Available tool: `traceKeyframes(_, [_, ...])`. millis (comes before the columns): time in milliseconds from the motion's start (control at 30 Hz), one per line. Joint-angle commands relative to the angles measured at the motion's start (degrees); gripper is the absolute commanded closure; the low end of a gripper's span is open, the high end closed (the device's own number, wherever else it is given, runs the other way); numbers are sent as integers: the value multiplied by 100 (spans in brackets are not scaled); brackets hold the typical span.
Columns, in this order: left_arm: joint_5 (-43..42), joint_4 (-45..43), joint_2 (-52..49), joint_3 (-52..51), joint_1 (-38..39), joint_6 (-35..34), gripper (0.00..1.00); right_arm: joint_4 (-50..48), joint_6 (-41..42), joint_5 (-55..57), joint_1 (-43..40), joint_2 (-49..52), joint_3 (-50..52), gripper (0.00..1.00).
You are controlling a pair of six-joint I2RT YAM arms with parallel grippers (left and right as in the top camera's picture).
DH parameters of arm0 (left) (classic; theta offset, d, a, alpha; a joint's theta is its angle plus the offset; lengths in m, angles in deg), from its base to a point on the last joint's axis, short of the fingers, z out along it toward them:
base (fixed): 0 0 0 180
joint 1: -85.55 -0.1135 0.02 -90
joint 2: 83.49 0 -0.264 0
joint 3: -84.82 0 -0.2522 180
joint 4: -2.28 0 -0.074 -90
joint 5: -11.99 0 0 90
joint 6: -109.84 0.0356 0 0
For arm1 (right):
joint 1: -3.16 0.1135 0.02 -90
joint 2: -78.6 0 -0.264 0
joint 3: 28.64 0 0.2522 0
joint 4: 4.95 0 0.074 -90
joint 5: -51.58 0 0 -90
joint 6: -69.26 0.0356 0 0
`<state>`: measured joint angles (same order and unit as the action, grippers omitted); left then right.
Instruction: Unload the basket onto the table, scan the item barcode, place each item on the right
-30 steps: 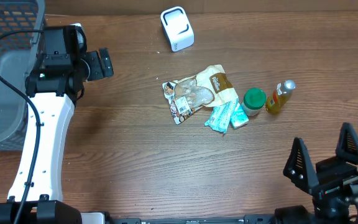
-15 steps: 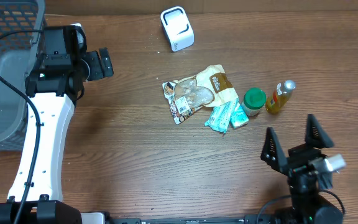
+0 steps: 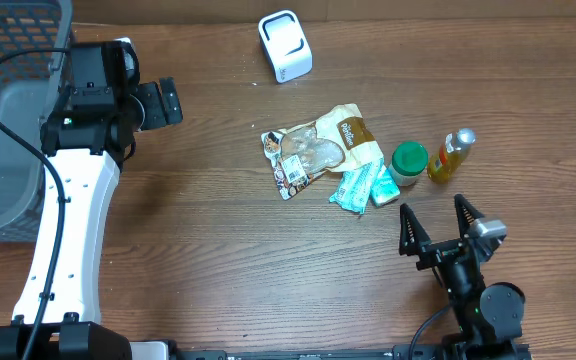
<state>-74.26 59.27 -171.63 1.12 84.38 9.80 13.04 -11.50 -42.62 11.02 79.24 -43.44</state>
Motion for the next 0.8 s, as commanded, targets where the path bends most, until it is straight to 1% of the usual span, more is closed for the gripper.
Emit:
traceKeyframes(0, [72,-9,-26,79,-31,127,0,26,-544,-2,-22,-44,59,0])
traceKeyframes(133, [72,-9,-26,79,-31,127,0,28,-977,4,-22,-44,59,0])
traceKeyframes(767, [72,-9,-26,79,-31,127,0,22,-931,7,-22,-44,59,0])
